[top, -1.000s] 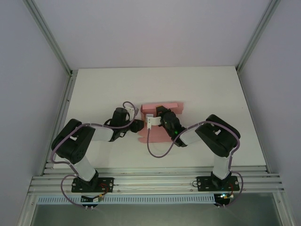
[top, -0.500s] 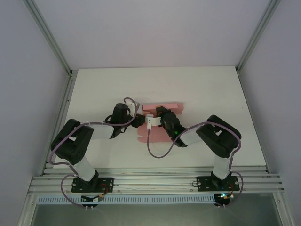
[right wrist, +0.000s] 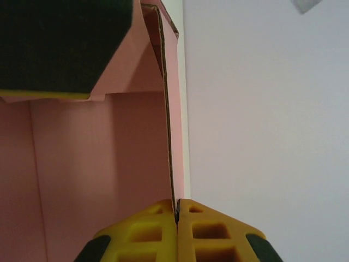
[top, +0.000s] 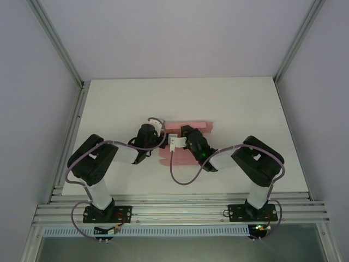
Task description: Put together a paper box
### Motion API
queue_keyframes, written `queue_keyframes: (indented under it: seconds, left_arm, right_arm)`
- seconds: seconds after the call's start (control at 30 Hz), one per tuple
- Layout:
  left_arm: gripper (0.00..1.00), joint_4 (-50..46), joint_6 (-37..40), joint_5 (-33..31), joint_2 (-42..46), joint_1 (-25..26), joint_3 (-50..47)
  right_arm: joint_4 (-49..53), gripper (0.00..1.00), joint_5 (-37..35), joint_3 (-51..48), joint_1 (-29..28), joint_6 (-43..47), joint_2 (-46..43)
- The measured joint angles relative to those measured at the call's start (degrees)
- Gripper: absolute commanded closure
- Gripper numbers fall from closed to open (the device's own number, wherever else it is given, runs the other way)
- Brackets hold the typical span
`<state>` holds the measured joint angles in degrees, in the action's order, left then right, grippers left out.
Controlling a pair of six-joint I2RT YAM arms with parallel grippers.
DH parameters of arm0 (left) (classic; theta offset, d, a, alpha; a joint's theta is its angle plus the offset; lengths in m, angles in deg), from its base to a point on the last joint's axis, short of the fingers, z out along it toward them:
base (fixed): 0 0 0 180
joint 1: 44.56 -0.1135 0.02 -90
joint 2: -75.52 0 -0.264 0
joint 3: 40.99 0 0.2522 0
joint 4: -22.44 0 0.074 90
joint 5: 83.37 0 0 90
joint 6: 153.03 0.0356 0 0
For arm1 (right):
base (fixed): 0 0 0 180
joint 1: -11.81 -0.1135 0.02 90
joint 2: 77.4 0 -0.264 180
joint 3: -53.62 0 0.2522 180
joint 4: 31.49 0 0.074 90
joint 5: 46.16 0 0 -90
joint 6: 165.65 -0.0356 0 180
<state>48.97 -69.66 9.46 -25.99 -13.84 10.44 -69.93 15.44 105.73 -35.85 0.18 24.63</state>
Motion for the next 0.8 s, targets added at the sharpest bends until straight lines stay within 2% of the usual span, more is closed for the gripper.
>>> queue_keyframes:
  seconds: [0.27, 0.37, 0.8]
  left_arm:
    - [0.82, 3.89, -0.72, -1.70, -2.67, 0.22, 0.74]
    - [1.00, 3.67, -0.26, -5.60, -2.67, 1.11, 0.87]
    - [1.00, -4.83, -3.52, -27.85, -4.00, 8.79, 6.08]
  right_arm:
    - [4.85, 1.00, 0.52, 1.16, 0.00, -3.28, -1.42]
    - [5.49, 1.00, 1.01, 1.18, -0.15, -4.35, -1.90]
    - [11.56, 1.00, 2.45, 1.64, -0.39, -10.54, -4.92]
